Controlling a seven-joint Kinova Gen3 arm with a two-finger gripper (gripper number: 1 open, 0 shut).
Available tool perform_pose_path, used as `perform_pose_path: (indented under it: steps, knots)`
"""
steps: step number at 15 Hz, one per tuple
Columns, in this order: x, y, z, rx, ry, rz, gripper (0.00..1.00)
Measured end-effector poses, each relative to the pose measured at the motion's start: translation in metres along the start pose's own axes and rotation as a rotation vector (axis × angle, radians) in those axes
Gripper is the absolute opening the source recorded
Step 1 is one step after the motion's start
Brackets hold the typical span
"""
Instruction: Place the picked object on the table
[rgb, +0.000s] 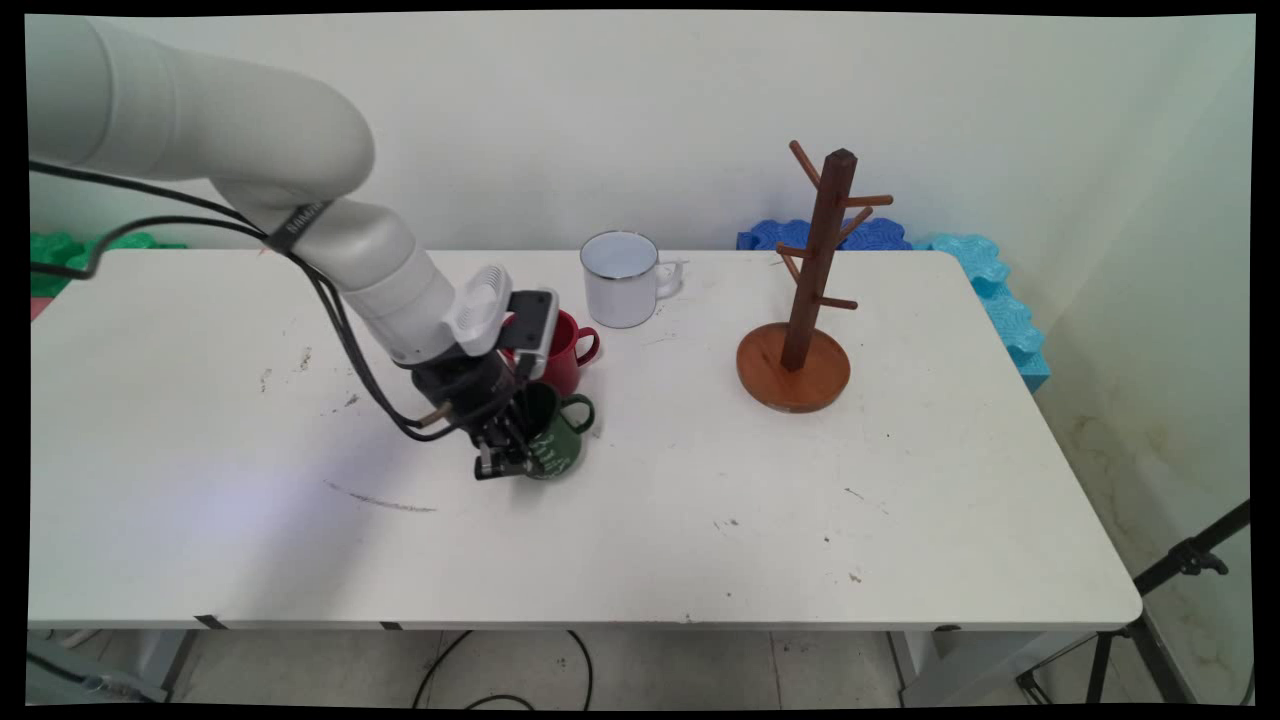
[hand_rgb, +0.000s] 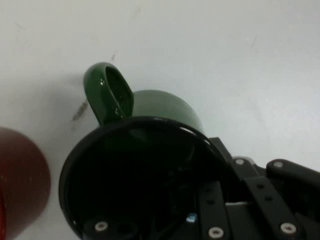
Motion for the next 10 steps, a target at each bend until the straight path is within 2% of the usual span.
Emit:
perform_pose_path:
  steps: [3,4,10]
  knots:
    - [0.005,-0.001,0.008,0.002,-0.002,-0.002,0.00]
    - [0.006,-0.002,0.010,0.002,-0.002,-0.003,1.00]
    - [0.013,-0.004,0.016,0.005,0.007,-0.002,1.00]
